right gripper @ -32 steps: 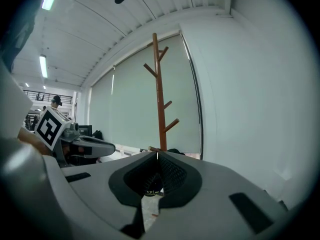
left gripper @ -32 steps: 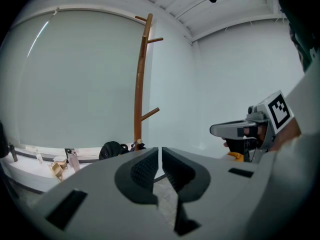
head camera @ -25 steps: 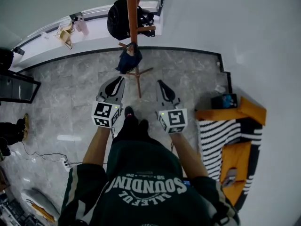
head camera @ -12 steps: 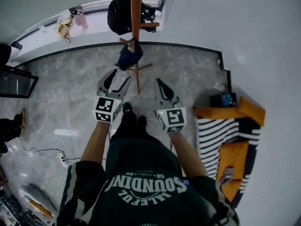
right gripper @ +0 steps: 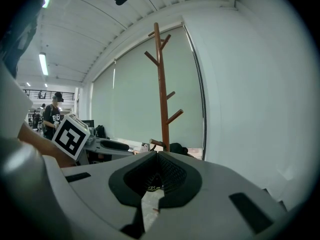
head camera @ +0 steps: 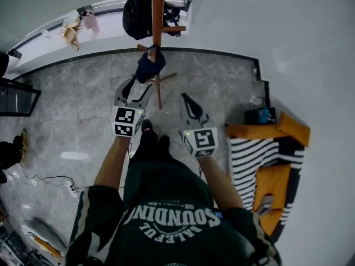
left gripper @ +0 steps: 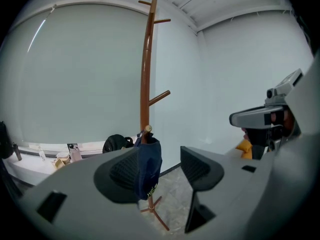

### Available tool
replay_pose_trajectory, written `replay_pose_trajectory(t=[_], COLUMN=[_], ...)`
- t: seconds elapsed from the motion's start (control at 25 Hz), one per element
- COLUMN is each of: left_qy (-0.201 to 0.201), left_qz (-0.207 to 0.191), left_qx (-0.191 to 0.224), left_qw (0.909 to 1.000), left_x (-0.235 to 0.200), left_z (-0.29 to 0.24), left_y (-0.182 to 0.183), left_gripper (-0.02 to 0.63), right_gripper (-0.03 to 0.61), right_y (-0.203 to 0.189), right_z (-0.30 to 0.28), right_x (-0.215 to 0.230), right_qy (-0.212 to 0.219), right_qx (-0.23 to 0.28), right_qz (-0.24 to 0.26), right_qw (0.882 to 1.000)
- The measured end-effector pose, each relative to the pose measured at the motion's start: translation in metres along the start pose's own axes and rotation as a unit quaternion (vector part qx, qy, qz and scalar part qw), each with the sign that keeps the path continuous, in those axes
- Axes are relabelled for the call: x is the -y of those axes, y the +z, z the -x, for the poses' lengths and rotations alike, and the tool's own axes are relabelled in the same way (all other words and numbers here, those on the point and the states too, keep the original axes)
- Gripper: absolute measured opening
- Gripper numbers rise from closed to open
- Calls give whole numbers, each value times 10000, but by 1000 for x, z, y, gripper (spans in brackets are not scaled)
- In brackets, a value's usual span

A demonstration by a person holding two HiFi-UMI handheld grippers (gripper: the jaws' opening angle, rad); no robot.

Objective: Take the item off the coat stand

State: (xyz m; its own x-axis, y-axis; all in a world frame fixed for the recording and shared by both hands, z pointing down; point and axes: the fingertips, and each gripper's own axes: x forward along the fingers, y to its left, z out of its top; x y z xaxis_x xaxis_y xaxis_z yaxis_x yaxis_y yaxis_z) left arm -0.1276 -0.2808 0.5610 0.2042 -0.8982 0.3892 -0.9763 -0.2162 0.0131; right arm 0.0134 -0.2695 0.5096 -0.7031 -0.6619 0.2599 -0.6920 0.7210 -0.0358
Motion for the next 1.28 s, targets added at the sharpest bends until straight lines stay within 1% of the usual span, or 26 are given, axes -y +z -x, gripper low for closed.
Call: replay_pose_trajectory(t=[0.08,0.24,0.4,0.56,0.6,0.76,1.12,1.24,1.28], left_qy=[10,65,90,185,213,252,473,481,473], left_qz=[17,-10,30,114,145,199,283,320,347], left_qx=[-16,-281,-303,-407,-420,-455,-883,-912,-919], left_qw=[10000,9996,9995,9989,9988,9984,9946,9942,9940], left_x=[-2,-6,-10,-14,-16,-21,-30,-32,-33], left_z=[-10,-26,-45,-62,-66,-79,-104,-107,-107], left_y=[-2,-13,-14,-20,-21,-24,-37,-38,-38], left_gripper=[241,242,274,335,341,344,344,339,328], right_gripper=[-2,-1,-1,0,-1,-1,0,0,0], right_y=[3,-1,0,-9,-12,-18,-21,-21,-21], right_z=[-1,0,1,3,4,6,10,12,13], right_x=[1,7,14,27,31,38,54,59,60], right_qy=[-10,-71,-157,-311,-352,-433,-626,-689,-711], right_qx=[3,-45,-72,-185,-238,-408,-375,-364,-347], right_qz=[-33,2,-58,8,19,23,-13,-28,-14], right_qw=[10000,10000,9998,9993,9991,9982,9973,9970,9969])
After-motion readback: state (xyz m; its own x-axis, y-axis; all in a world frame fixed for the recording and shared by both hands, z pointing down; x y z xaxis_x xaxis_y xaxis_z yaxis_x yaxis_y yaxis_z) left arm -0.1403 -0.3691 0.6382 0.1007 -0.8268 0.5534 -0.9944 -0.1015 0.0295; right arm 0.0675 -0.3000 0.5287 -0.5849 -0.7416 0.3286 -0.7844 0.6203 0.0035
